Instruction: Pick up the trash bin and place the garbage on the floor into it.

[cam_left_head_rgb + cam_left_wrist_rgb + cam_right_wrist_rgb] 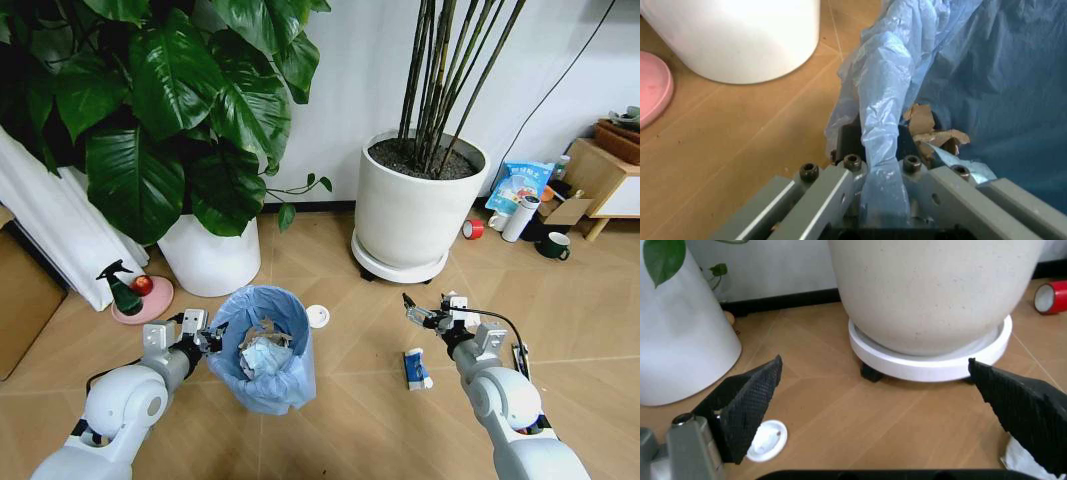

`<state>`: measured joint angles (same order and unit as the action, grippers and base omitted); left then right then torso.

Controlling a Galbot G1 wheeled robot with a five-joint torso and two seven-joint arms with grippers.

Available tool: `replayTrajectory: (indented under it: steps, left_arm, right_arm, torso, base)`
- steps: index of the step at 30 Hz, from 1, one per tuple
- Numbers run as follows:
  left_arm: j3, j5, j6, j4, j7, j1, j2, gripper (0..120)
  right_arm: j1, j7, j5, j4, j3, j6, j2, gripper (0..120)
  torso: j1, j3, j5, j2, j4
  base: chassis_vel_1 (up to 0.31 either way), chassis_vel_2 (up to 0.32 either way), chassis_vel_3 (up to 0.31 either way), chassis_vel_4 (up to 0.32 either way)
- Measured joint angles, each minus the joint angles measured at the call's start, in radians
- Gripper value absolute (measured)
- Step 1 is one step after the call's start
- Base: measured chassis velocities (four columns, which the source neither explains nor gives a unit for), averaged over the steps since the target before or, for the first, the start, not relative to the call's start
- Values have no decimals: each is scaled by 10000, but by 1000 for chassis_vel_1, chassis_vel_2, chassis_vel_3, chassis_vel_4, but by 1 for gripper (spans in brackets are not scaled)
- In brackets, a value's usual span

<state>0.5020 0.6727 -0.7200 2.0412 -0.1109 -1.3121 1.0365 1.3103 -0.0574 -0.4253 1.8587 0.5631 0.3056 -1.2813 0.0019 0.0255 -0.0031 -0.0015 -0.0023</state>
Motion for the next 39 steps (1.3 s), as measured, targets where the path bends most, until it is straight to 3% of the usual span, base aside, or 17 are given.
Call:
replayTrajectory:
  steps: [23,31,34,39]
  left_arm:
    - [252,29,26,-64,8,-56,-5,0]
    - [524,148,26,-189,141,-58,-129,0]
    - [583,224,26,-263,221,-23,-214,0]
    - [742,239,71,-483,395,9,-304,0]
  right_arm:
    - [25,-307,339,-315,-367,-77,82,100]
    - [-765,-1089,635,-1382,-1677,-235,741,100]
    - [-1564,-1303,843,-2294,-2885,-208,1090,100]
    - [-2388,-1359,763,-3152,-4042,148,1043,100]
  torso:
    - [0,1,-1,0,-1]
    - [-1,-1,0,0,2]
    - [-1,-1,-1,0,0]
    - [0,0,-2,0,0]
  base:
    - [-114,112,111,-112]
    - [-4,6,8,-10]
    - [0,0,0,0]
    - [0,0,0,0]
